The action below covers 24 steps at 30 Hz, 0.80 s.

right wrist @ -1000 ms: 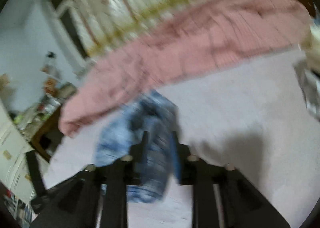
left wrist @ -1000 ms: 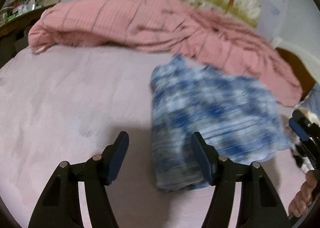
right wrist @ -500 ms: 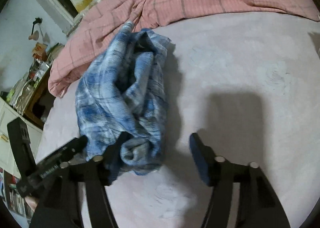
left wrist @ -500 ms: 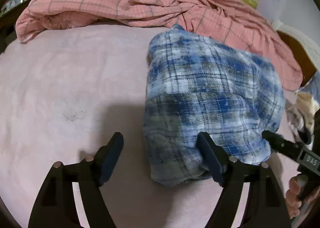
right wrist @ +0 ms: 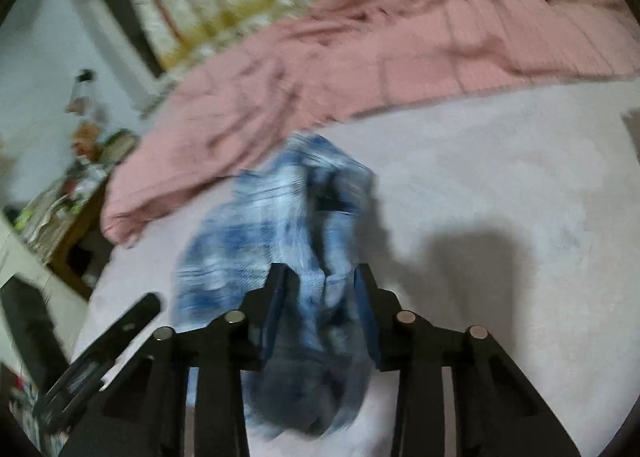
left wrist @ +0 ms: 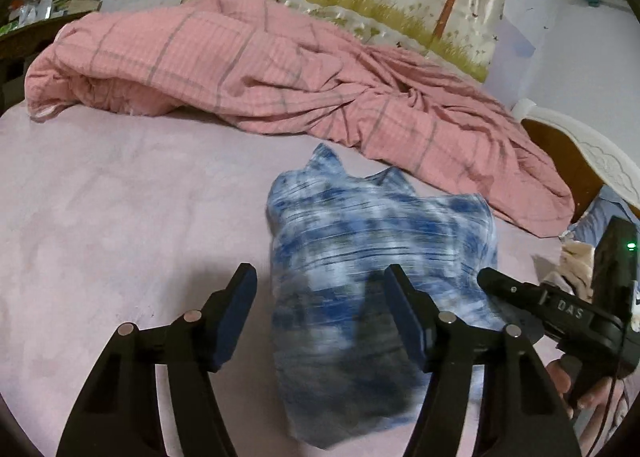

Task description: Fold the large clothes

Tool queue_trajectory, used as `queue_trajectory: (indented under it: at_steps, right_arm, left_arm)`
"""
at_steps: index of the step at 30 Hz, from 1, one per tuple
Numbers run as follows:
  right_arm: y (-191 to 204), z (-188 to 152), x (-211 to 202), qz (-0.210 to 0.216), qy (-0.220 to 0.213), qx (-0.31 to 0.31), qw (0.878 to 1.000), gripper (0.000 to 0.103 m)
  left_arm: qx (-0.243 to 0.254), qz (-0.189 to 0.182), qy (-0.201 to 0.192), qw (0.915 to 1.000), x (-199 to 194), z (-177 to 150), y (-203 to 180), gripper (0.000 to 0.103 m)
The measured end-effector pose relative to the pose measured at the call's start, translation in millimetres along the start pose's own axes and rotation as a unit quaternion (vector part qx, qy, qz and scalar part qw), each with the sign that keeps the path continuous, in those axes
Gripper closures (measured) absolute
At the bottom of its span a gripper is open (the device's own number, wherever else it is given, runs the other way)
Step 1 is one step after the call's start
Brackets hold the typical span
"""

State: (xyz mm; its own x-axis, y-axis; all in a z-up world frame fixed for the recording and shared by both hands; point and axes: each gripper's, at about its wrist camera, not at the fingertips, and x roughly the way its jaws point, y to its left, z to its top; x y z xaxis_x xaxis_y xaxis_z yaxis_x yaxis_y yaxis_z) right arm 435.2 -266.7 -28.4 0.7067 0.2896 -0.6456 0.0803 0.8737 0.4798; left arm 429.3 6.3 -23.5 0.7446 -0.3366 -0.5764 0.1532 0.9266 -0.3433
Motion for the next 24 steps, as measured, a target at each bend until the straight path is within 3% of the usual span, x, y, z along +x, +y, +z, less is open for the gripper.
queue_trajectory:
  at_steps: [3, 6, 7, 8, 9, 12, 18, 20, 21, 24]
  right_arm:
    - [-19, 3, 2, 0.017, 0.002, 0.035, 0.999, 0.063]
    - [-24, 2, -5, 0.055, -0.013, 0.055, 0.997, 0.047]
    - [-25, 2, -4, 0.077, -0.012, 0.064, 0.995, 0.037]
    - [-28, 2, -2, 0.101, -0.005, 0.073, 0.992, 0.032]
    - [-31, 1, 6, 0.133, 0.017, 0.085, 0.987, 0.032]
    - [-36, -5, 22, 0.139, 0.055, 0.097, 0.984, 0.032]
    - [-50, -15, 50, 0.199, 0.104, 0.131, 0.966, 0.032]
    - [-47, -15, 53, 0.198, 0.107, 0.122, 0.967, 0.033]
    - [-44, -15, 53, 0.194, 0.107, 0.114, 0.968, 0.034]
    - [-30, -16, 49, 0.16, 0.087, 0.08, 0.98, 0.058]
  left_arm:
    - [-0.044, -0.01, 0.006, 0.999, 9, 0, 18, 0.037]
    - [-0.118, -0.087, 0.024, 0.989, 10, -2, 40, 0.028]
    - [-0.138, -0.118, 0.033, 0.9828, 13, -2, 45, 0.026]
    - [-0.152, -0.141, 0.046, 0.9772, 17, -3, 47, 0.023]
    - [-0.163, -0.15, 0.061, 0.9731, 22, -5, 49, 0.02]
    - [-0.196, -0.153, 0.095, 0.9639, 37, -13, 56, 0.014]
    - [-0.158, -0.199, 0.134, 0.9578, 46, -16, 40, 0.002]
    - [-0.105, -0.18, 0.154, 0.966, 50, -19, 20, 0.002]
    - [-0.091, -0.166, 0.15, 0.9704, 50, -20, 13, 0.011]
    - [-0.068, -0.144, 0.134, 0.9781, 44, -21, 0, 0.051]
